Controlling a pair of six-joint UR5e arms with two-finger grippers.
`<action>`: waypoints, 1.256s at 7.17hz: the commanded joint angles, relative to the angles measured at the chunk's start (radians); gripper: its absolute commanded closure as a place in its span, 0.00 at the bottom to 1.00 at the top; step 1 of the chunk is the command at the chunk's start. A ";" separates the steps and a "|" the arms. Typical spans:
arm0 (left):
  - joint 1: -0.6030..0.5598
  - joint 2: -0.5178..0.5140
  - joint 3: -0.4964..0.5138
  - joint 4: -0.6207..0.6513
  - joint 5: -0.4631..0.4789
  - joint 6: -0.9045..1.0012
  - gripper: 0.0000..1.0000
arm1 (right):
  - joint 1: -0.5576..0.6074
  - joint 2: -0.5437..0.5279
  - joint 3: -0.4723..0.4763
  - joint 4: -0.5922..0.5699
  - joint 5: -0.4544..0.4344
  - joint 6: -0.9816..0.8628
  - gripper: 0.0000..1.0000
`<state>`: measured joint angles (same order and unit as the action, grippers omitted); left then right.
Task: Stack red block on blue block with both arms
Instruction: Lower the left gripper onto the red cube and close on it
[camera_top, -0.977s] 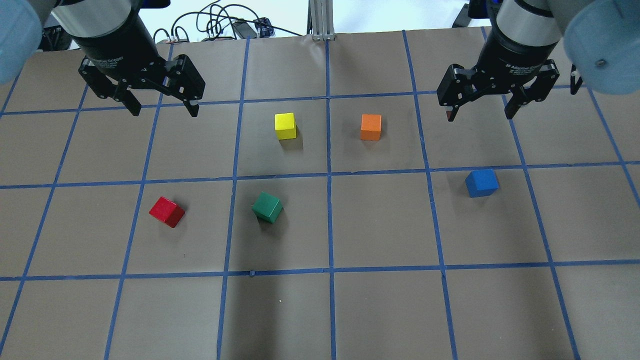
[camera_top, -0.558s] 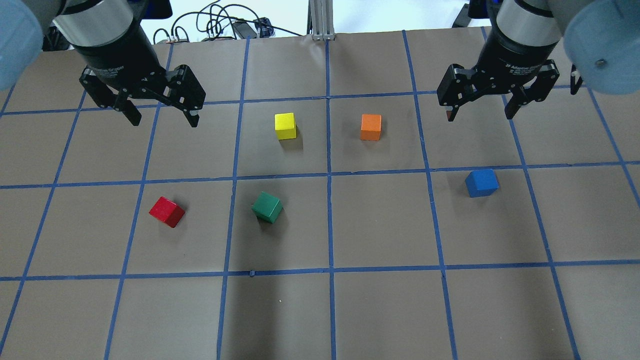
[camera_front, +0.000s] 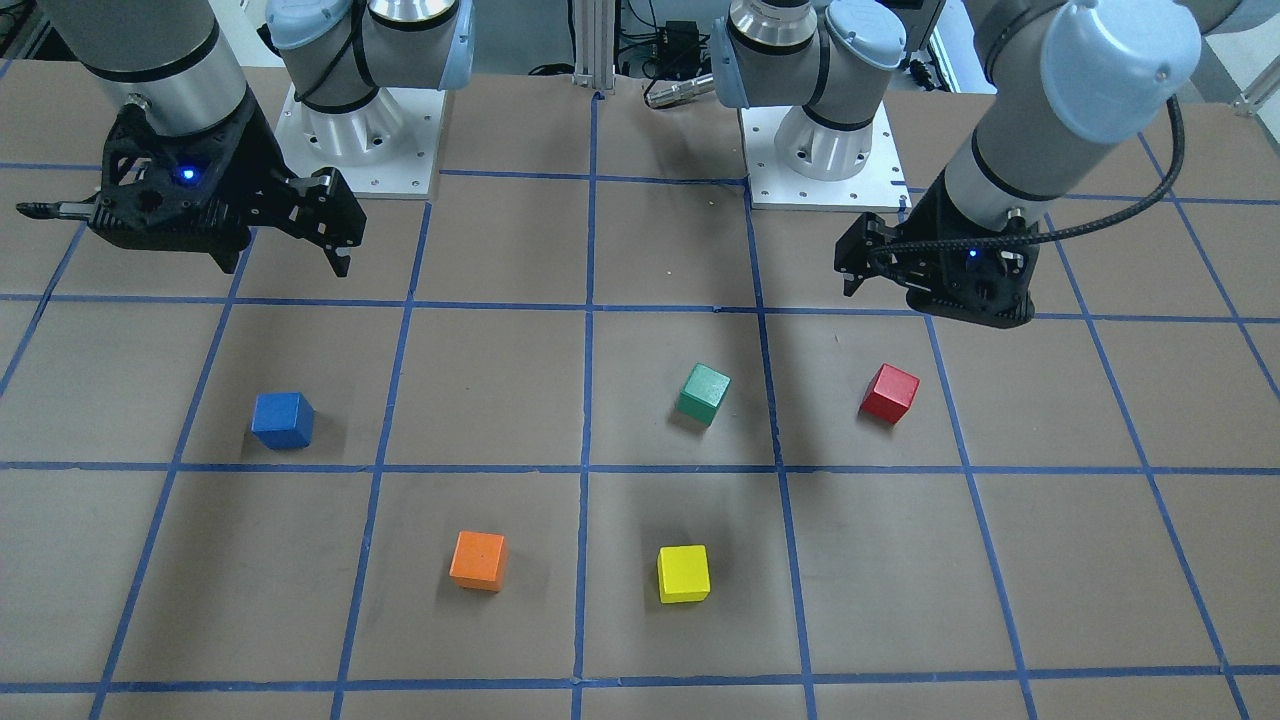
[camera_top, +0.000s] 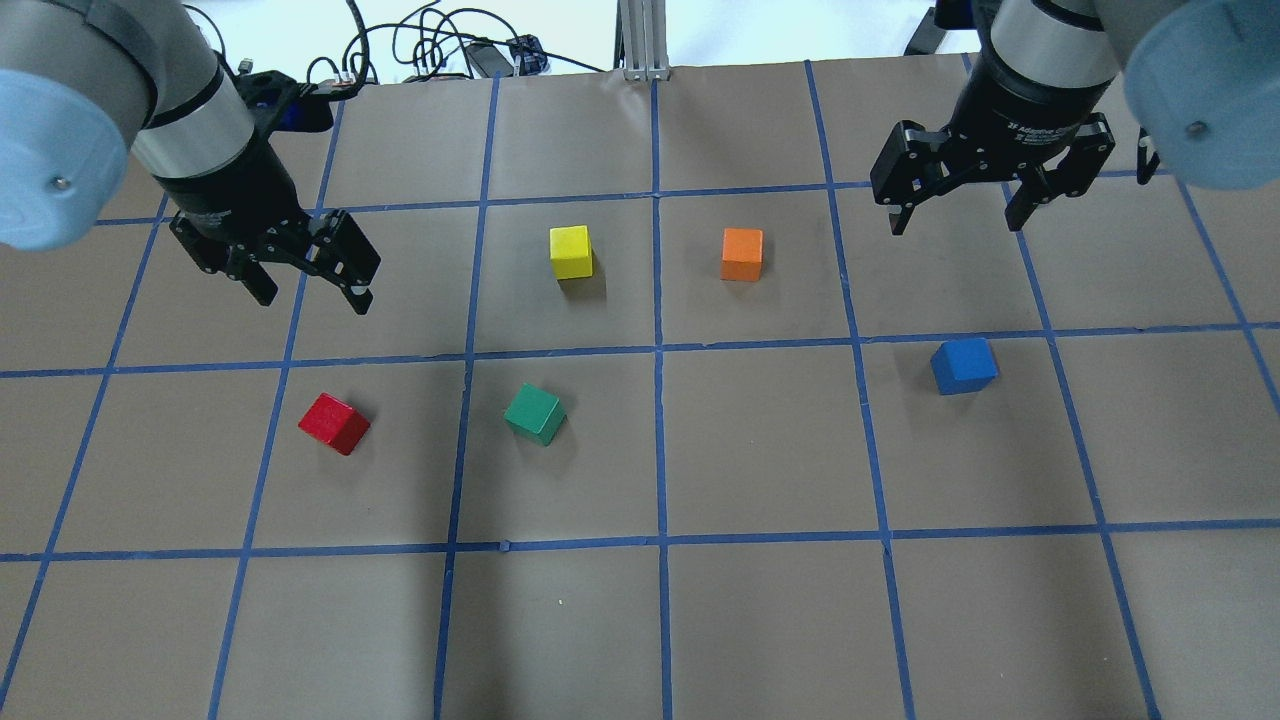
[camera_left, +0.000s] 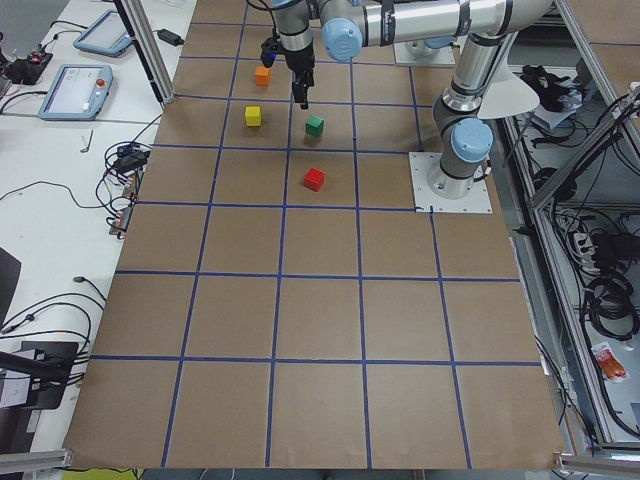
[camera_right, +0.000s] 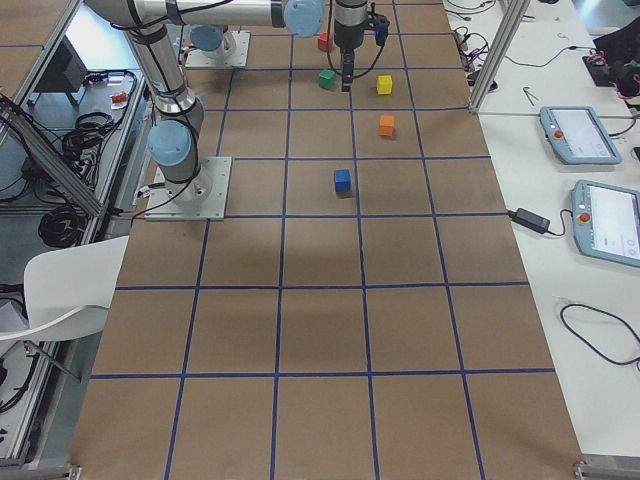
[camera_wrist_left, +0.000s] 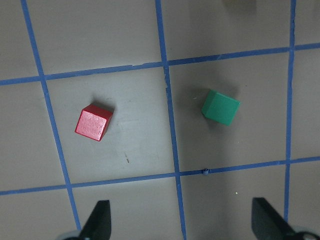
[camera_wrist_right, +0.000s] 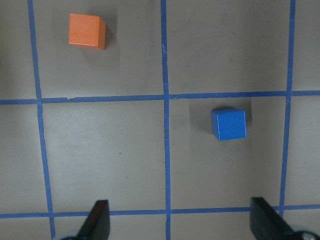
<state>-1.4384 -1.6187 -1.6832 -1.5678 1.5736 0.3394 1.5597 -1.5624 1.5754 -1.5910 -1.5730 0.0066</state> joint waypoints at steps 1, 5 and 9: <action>0.100 0.008 -0.163 0.118 0.006 0.207 0.00 | 0.000 0.001 0.000 -0.001 -0.004 -0.007 0.00; 0.210 -0.024 -0.490 0.553 0.006 0.371 0.00 | 0.000 0.001 -0.002 -0.001 -0.001 -0.007 0.00; 0.205 -0.110 -0.495 0.692 0.011 0.372 0.00 | -0.001 0.001 0.000 0.000 0.002 -0.007 0.00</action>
<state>-1.2308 -1.6999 -2.1764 -0.9218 1.5829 0.7133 1.5587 -1.5616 1.5763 -1.5892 -1.5772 0.0001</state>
